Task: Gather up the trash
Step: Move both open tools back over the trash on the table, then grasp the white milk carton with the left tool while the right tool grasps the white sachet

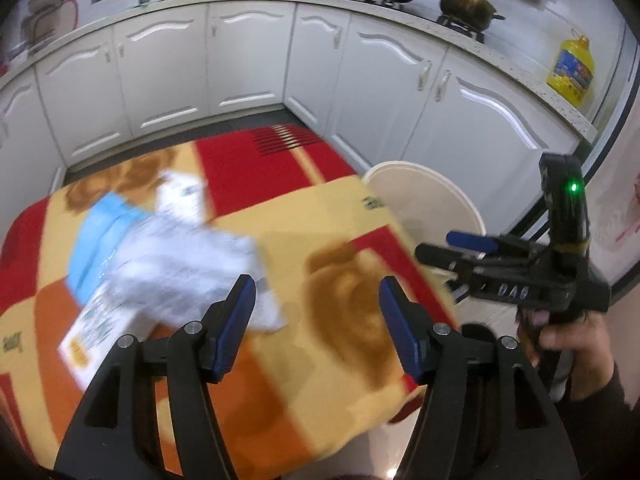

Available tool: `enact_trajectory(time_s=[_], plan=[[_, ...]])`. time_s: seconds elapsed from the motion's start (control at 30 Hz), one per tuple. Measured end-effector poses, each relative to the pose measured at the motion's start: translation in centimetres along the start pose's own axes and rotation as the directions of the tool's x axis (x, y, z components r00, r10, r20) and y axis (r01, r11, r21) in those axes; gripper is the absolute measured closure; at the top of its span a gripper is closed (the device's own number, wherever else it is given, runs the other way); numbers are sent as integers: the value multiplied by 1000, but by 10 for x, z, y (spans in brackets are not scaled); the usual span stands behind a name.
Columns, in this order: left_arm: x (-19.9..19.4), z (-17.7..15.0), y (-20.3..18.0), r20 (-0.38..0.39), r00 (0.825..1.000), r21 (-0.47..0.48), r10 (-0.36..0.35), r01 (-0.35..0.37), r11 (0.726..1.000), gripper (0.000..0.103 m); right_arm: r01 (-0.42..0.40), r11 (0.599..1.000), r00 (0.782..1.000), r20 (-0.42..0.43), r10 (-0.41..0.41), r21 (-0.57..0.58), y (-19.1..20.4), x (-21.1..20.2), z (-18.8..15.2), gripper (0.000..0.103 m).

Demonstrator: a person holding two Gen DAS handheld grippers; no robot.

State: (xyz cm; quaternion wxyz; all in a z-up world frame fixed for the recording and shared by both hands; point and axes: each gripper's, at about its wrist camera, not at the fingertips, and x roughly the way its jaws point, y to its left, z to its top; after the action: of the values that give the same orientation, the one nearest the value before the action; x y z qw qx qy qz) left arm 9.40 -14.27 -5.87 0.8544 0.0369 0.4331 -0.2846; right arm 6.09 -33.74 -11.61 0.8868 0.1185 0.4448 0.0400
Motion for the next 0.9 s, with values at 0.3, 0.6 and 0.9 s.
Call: enact_trajectory(time_s=[0.3, 0.6, 0.9], plan=[[-37, -34, 87, -1, 999, -61, 45, -45, 997, 23, -118, 979, 992, -60, 109, -166, 72, 23, 3, 24], [-22, -30, 132, -34, 998, 17, 51, -50, 999, 19, -219, 888, 975, -127, 183, -403, 142, 55, 16, 10], [18, -25, 140, -130, 989, 89, 65, -54, 995, 19, -298, 803, 950, -238, 200, -517, 163, 104, 40, 10]])
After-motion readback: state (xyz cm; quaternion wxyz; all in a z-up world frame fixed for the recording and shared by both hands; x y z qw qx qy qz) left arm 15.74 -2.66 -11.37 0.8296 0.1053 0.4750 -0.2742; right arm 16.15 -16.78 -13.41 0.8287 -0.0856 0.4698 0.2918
